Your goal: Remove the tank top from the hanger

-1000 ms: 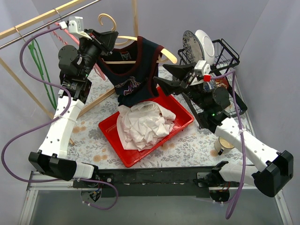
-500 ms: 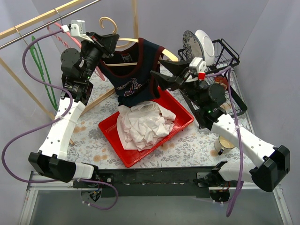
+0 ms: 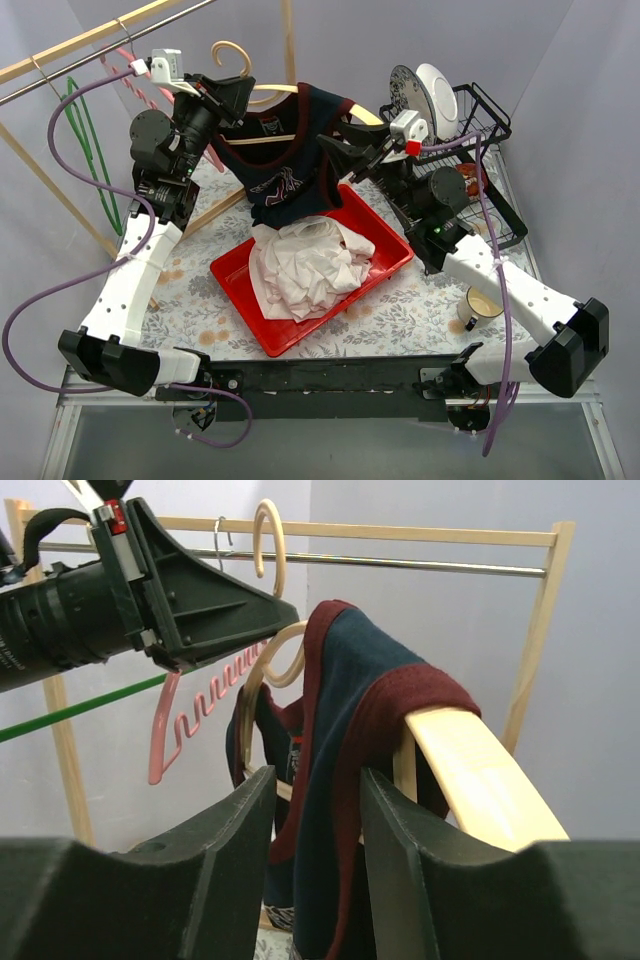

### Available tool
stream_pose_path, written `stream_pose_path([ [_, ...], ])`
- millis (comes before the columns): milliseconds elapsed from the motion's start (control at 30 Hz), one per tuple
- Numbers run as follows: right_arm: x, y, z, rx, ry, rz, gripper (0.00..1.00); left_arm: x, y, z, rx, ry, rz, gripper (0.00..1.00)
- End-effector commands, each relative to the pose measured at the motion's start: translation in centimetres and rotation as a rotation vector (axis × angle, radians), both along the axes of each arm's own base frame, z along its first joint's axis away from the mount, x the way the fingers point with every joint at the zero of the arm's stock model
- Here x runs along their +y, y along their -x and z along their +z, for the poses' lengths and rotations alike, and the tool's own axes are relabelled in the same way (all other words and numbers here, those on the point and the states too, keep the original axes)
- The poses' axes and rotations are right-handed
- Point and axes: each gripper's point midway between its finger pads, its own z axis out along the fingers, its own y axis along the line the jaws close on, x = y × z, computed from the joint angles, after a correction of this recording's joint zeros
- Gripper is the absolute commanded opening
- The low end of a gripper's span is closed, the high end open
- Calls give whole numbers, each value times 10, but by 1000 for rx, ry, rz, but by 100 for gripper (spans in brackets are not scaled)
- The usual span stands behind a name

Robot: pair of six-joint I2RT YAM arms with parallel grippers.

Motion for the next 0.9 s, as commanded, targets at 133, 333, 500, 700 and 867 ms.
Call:
stream_pose_path([
  [133, -11, -17, 33, 22, -82, -109, 52, 9, 32, 33, -107, 39, 14, 0],
  [333, -9, -18, 21, 33, -46, -190, 63, 16, 29, 34, -110, 39, 56, 0],
  [500, -7, -31, 7, 63, -18, -261, 68, 17, 28, 36, -112, 42, 63, 0],
  [700, -1, -39, 10, 69, -24, -268, 60, 14, 27, 32, -105, 39, 50, 0],
  [867, 3, -37, 26, 54, -47, -247, 35, 15, 27, 28, -100, 32, 56, 0],
])
